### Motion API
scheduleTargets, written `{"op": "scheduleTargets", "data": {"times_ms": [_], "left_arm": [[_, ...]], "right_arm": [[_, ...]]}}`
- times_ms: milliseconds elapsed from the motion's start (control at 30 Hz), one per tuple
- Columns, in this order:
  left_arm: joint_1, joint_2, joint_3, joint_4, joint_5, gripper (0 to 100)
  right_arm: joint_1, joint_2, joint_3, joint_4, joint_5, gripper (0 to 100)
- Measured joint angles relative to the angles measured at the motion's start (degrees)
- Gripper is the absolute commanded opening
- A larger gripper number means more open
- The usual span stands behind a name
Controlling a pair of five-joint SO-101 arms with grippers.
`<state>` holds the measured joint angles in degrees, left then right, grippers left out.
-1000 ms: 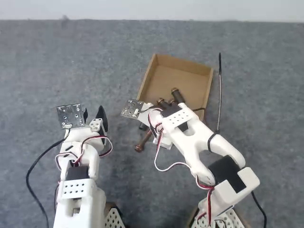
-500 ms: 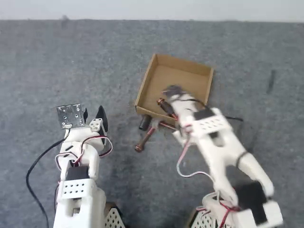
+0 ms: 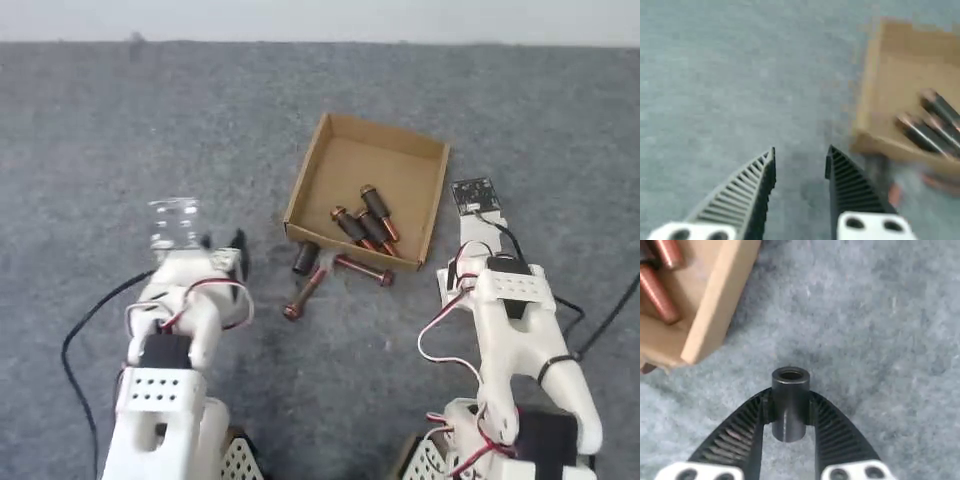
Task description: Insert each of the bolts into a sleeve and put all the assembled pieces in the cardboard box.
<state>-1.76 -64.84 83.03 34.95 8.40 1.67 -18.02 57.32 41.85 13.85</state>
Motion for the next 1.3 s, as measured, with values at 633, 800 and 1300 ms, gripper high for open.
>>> {"op": "scheduleTargets", "data": {"times_ms": [633, 800, 1300], "left_arm": [[29.4, 0.0, -0.4, 10.3, 0.1, 1], [30.2, 0.0, 0.5, 9.7, 0.2, 1], [31.8, 0.8, 1.7, 9.5, 0.2, 1]], "right_arm": [[0.4, 5.9, -3.3, 1.9, -2.2, 0.6], [0.4, 5.9, -3.3, 1.9, -2.3, 0.6], [0.4, 6.4, -3.8, 1.9, -2.4, 0.6]]}}
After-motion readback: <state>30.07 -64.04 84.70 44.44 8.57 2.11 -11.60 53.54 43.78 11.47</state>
